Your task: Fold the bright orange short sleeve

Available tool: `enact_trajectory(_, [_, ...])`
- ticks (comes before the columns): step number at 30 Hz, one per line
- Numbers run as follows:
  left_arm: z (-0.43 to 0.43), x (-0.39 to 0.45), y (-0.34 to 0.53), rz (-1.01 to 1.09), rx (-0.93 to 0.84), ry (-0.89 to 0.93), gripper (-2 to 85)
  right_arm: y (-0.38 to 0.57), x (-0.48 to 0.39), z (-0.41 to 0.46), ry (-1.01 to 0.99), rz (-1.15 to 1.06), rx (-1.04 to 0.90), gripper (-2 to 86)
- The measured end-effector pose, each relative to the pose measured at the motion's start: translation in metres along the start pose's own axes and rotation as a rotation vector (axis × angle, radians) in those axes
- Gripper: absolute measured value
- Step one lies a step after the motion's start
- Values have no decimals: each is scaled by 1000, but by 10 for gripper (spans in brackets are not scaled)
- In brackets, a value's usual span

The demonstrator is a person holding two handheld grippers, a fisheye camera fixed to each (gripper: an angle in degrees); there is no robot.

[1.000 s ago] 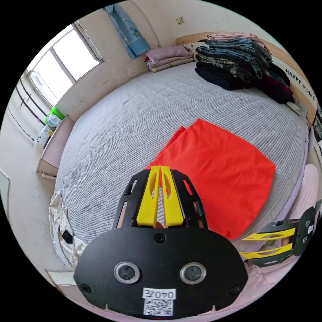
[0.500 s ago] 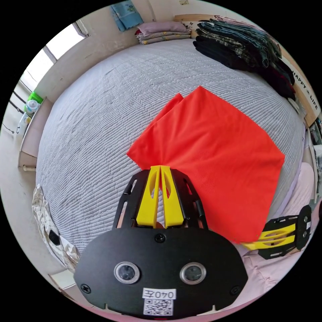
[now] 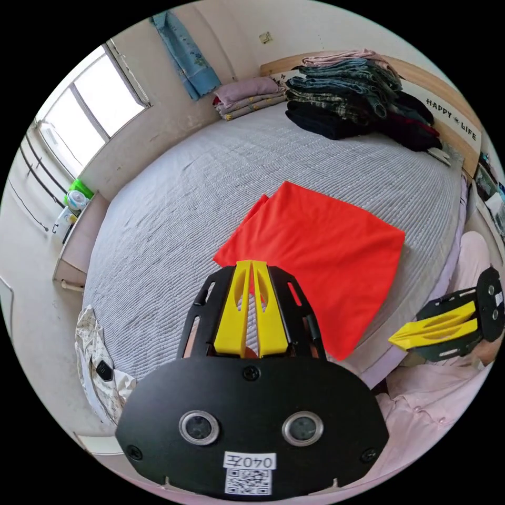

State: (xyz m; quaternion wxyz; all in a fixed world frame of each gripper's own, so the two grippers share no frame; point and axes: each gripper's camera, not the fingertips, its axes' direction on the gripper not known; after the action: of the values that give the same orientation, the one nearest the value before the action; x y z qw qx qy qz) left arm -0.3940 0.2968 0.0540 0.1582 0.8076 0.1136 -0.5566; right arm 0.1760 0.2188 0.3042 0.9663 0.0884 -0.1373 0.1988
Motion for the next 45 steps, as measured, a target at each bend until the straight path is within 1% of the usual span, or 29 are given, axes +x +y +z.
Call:
enact_trajectory(2, [-3,19,6,38,-1,-6,-9,-9,1,4,82,-18,50,-8])
enact_trajectory(4, [4,37,13,55,-17,-25,-9,-16,-2,19,161,-36,45,-9])
enact_trajectory(6, [23,55,25,59,-86,-20,-9,-17,-8,41,287,-71,6,-9])
enact_trajectory(8, [38,67,35,86,-108,-54,-9,-7,-18,82,435,-147,-119,-10])
enact_trajectory(9, [44,74,41,103,-84,-89,-9,-3,-22,88,460,-172,-102,-10])
enact_trajectory(10, [45,76,43,98,-68,-106,-9,5,-33,95,518,-241,-79,-10])
enact_trajectory(12, [47,88,43,130,-80,-171,-10,6,-43,105,568,-244,-90,-10])
enact_trajectory(14, [49,93,40,155,-101,-199,-11,6,-52,115,611,-233,-88,-10])
enact_trajectory(19, [48,81,41,108,-82,-172,-9,11,-52,121,572,-230,-57,-10])
enact_trajectory(21, [33,61,46,13,-8,-116,-9,6,-47,107,502,-195,-75,-10])
enact_trajectory(22, [25,54,48,-29,32,-119,-9,6,-46,87,481,-165,-16,-9])
enact_trajectory(23, [10,39,51,-99,108,-123,-9,8,-44,66,496,-142,66,-10])
enact_trajectory(25, [-4,15,48,-200,157,-79,-9,6,-33,49,510,-103,100,-10])
enact_trajectory(27, [2,-11,33,-247,117,17,-9,2,-16,46,511,-38,123,-10])
enact_trajectory(28, [6,-16,29,-254,106,29,-9,-1,-5,52,518,-12,107,-10])
enact_trajectory(31, [35,-33,12,-288,44,17,-9,-3,13,72,508,41,50,-10])
enact_trajectory(34, [77,-43,10,-293,-87,-23,-9,6,24,104,487,54,-63,-10])
enact_trajectory(35, [85,-50,15,-330,-61,-14,-9,11,26,104,478,58,-23,-10])
enact_trajectory(38, [80,-77,12,-415,-83,49,-9,-3,29,87,452,88,-68,-10])
enact_trajectory(39, [69,-88,13,-449,-44,19,-9,-5,28,78,458,87,-28,-10])
enact_trajectory(40, [62,-93,13,-456,-11,-2,-9,-11,25,59,461,65,73,-10])
enact_trajectory(41, [52,-103,12,-465,32,-24,-9,-24,26,48,450,54,121,-10])
enact_trajectory(43, [48,-115,4,-450,45,1,-9,-51,33,50,419,9,121,-10])
enact_trajectory(45, [59,-125,-9,-419,27,11,-9,-82,47,71,436,-9,94,-10])
